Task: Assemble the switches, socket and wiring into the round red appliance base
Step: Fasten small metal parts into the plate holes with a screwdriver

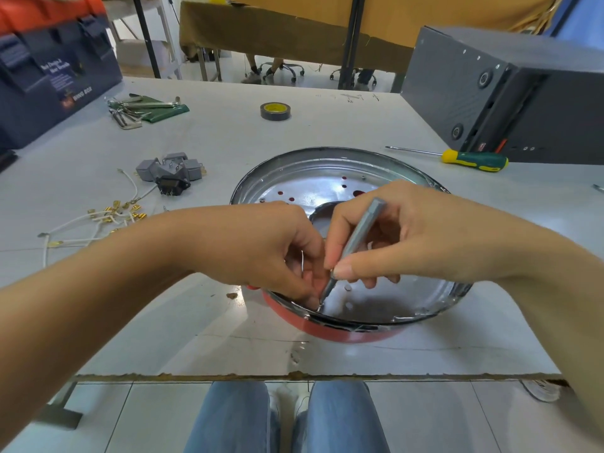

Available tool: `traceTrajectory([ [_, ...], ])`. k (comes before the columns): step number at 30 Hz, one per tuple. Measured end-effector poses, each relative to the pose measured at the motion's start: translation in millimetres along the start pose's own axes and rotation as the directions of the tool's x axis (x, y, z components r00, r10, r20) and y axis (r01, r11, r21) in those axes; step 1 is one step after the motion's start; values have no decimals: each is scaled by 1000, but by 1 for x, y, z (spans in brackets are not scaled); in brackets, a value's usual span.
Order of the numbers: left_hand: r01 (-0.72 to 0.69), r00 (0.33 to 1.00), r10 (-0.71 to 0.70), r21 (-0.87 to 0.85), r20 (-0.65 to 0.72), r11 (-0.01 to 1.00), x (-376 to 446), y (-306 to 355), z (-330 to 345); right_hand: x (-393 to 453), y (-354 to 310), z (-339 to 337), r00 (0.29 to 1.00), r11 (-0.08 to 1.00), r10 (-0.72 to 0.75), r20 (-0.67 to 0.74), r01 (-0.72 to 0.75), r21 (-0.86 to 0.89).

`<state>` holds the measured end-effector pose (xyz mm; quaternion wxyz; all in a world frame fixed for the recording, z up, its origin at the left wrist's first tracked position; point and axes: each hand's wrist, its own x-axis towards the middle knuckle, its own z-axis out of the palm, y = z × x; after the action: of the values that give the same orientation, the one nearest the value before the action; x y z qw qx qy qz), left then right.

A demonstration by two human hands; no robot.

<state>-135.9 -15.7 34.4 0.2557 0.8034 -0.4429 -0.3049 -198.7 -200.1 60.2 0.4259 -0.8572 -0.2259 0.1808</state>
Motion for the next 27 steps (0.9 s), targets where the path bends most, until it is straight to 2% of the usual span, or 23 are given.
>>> traceTrajectory([
  [6, -16, 1000, 16, 1, -10, 1000, 0, 2, 0, 10, -21, -15, 988, 984, 49, 147, -22, -176],
  [10, -10, 1000, 10, 4, -11, 1000, 0, 2, 0, 18, -29, -17, 979, 959, 87, 186, -32, -280],
  [16, -28, 1000, 28, 9, 7, 1000, -1, 2, 0, 20, -32, -12, 987, 942, 99, 126, -52, -333],
  [22, -87, 996, 89, -78, 21, 993, -1, 1, -1, 19, -32, -8, 995, 878, 82, 59, -44, -476],
  [27, -128, 991, 131, -117, 14, 985, -2, 1, -2, 19, -33, -10, 997, 864, 54, 54, -20, -503],
])
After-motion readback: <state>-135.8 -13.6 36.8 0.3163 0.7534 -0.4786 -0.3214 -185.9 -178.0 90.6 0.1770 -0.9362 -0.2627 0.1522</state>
